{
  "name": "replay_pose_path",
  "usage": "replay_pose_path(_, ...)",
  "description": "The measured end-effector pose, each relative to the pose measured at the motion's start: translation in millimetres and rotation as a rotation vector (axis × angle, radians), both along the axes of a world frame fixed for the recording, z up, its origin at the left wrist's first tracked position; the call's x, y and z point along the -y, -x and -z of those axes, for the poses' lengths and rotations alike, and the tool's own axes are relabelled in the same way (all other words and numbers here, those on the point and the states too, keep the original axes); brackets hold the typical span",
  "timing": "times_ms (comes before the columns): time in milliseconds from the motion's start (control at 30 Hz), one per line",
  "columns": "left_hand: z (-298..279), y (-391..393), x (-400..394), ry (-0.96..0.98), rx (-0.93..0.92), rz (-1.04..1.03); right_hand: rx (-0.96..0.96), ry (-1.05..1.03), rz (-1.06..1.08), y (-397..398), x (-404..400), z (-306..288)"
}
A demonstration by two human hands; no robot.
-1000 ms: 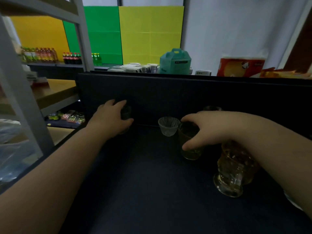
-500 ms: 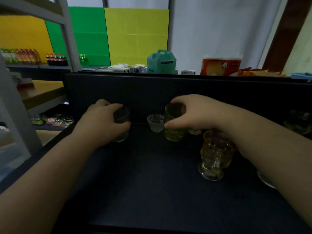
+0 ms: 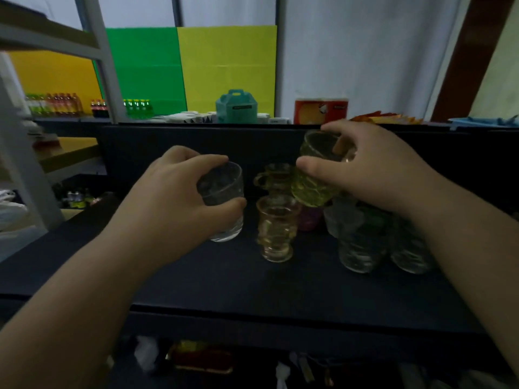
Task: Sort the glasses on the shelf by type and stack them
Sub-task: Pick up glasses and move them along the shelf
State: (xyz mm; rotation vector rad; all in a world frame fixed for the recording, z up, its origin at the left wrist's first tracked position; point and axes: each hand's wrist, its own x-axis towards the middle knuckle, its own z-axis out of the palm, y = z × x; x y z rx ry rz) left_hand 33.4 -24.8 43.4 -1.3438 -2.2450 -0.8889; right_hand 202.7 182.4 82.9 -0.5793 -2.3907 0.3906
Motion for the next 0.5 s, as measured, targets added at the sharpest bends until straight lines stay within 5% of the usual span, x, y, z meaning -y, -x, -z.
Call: replay_pose_path(500,22.2,-244.7,-136.4,0.024,-0.055,0.220,0.054,0.106,0.137,-272.6,-87.5,41.4)
